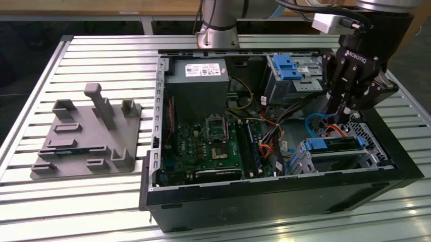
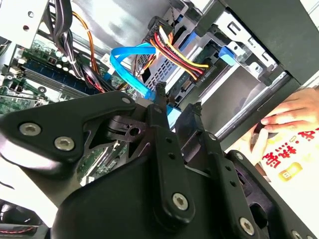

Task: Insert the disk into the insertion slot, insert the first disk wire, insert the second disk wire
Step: 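Insert the second disk wire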

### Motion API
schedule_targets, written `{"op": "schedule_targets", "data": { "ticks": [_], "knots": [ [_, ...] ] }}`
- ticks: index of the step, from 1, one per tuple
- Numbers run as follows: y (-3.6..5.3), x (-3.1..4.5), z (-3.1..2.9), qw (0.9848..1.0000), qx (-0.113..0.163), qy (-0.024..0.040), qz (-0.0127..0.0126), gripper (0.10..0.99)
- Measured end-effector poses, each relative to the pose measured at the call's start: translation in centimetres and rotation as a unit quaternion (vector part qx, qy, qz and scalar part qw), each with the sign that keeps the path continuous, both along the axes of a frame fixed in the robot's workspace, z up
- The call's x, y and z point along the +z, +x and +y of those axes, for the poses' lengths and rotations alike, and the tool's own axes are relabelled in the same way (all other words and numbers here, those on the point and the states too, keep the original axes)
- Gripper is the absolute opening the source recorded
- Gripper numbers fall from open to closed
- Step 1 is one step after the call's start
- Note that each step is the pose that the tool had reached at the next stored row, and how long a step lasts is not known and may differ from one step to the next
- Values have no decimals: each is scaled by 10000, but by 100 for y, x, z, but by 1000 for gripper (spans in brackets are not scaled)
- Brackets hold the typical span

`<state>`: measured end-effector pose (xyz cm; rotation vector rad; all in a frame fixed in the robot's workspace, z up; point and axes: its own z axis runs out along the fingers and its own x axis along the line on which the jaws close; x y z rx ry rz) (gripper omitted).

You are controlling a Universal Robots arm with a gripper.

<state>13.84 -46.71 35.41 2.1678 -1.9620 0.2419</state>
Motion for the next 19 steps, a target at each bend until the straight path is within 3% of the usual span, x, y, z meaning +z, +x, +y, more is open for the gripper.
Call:
{"op": "schedule_targets", "data": {
  "ticks": [8,10,11,19],
  "knots": [
    [-11,-34,0,10000,1,-31,0,357],
    [-12,-37,0,10000,1,-35,0,341],
    [-12,-38,0,10000,0,-38,0,267],
    [-12,-44,0,10000,0,-42,0,255]
  ]
}}
